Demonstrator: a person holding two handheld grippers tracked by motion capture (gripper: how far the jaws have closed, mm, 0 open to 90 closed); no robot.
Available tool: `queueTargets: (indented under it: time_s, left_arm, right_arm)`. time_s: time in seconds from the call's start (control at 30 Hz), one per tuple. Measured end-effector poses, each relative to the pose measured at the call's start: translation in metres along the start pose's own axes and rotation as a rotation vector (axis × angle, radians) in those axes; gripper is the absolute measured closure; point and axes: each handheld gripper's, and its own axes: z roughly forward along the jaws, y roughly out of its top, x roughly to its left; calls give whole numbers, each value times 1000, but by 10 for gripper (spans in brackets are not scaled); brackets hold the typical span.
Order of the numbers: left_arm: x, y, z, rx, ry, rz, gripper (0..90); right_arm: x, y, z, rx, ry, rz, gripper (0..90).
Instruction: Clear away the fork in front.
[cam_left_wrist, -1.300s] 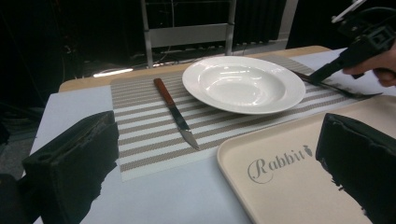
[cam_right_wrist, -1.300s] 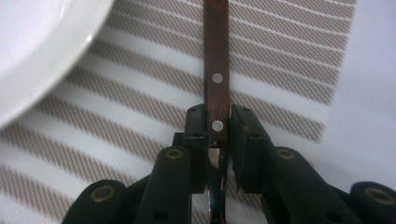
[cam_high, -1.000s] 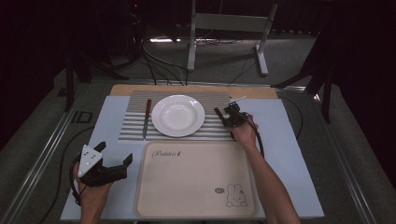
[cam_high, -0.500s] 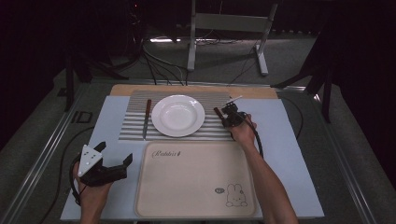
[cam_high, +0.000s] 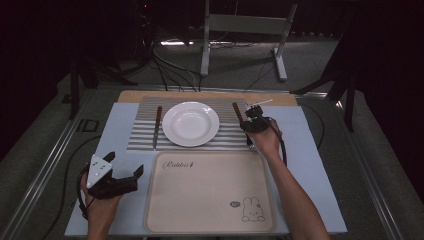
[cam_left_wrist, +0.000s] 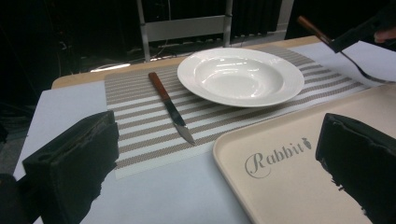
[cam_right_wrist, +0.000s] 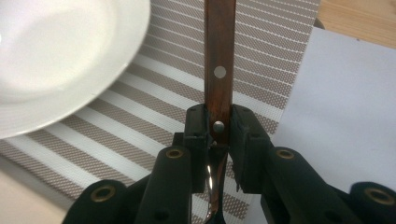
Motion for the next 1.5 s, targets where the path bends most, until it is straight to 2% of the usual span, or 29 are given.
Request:
queueTargets:
  time_s: [0.13, 0.33, 0.83, 0.93, 1.5]
  left_arm:
    - [-1, 0, 1, 4, -2, 1, 2]
    - [-3, 0, 3, 11, -1, 8, 2]
    - [-8, 6, 10, 17, -6, -5, 1]
    - [-10, 10, 11, 12, -11, -16, 1]
    - [-27, 32, 26, 28, -36, 17, 1]
  right_arm:
    - [-1, -2, -9, -36, 14, 9, 781]
    - [1, -8, -22, -80, 31, -3, 780]
    - [17, -14, -53, -180, 71, -40, 780]
    - [20, -15, -57, -193, 79, -49, 780]
    - [35, -23, -68, -243, 120, -62, 779]
